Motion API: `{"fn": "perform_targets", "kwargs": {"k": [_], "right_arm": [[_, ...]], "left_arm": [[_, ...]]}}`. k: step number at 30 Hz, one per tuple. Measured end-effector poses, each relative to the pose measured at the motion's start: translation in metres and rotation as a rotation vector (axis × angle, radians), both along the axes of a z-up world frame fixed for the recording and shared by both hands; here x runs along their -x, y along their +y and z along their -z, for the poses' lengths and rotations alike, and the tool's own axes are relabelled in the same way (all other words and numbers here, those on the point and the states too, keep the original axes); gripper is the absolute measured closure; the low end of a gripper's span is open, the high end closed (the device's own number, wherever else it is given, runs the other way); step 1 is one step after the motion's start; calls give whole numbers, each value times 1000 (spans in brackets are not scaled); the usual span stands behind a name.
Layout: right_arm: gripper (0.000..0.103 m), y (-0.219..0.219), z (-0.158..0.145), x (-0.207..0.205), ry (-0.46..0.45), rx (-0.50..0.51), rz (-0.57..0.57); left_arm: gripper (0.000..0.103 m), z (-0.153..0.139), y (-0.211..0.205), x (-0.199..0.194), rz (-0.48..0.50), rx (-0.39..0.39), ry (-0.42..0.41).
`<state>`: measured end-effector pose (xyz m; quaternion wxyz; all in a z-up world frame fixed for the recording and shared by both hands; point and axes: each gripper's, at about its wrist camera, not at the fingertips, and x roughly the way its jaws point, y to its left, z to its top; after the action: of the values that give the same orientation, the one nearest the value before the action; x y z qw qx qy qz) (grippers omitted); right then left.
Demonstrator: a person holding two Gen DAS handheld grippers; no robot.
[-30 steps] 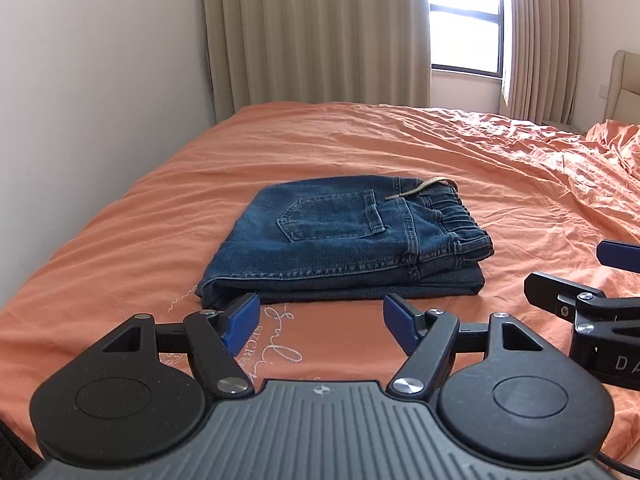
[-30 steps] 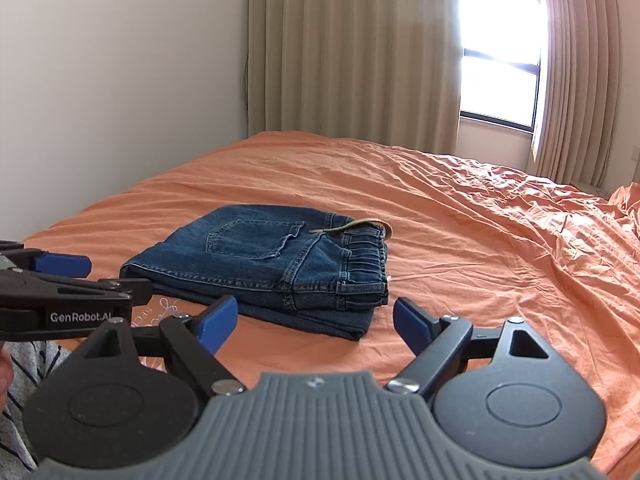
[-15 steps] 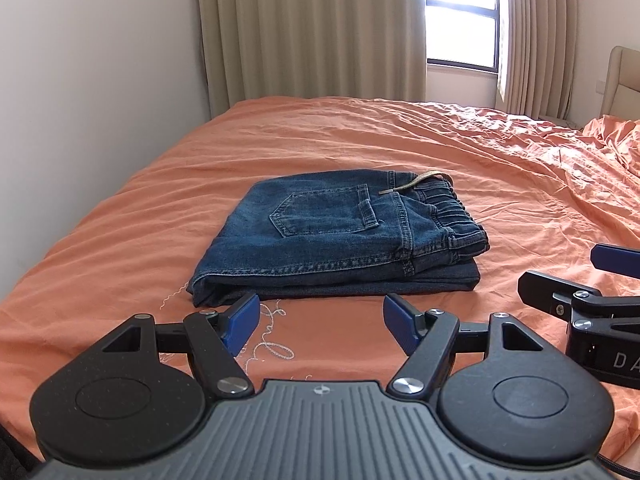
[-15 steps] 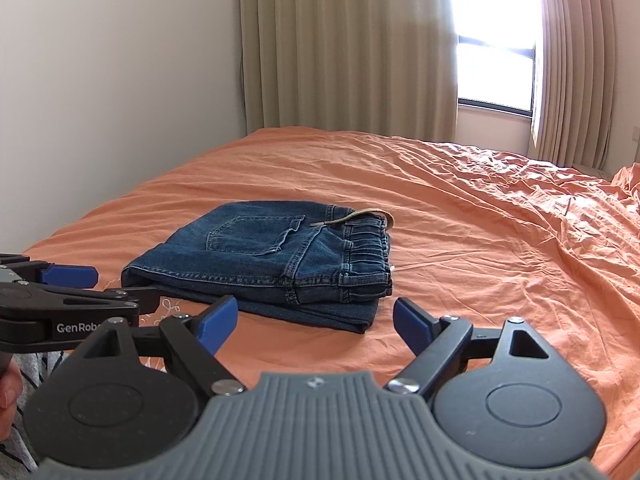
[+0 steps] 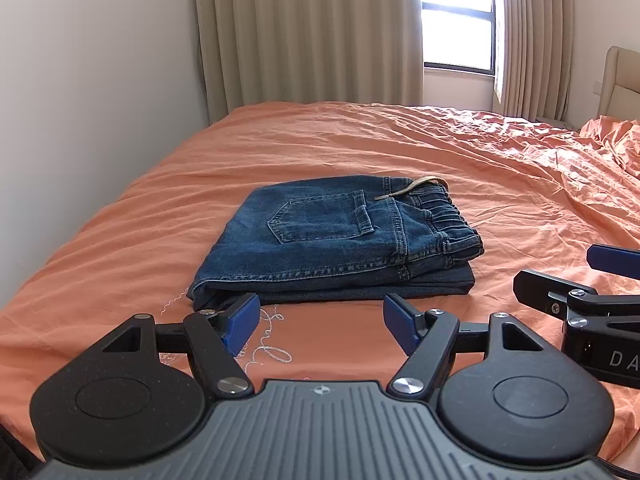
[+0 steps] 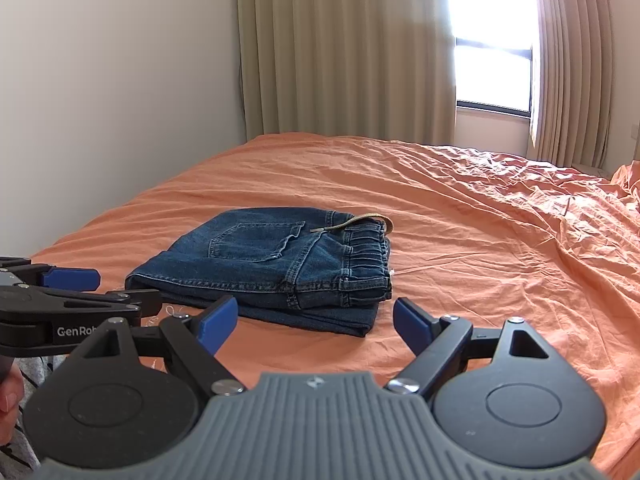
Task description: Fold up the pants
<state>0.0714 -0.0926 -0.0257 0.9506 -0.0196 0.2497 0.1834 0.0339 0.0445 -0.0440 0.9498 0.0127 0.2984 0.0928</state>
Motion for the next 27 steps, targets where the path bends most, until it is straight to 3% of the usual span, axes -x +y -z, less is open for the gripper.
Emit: {"fn": "perform_targets", "kwargs": {"k": [27], "right_arm": [[22,-1,1,2,9,-15,-7]], "left_arm": [[20,-3,-6,2,5,-8,1]]}}
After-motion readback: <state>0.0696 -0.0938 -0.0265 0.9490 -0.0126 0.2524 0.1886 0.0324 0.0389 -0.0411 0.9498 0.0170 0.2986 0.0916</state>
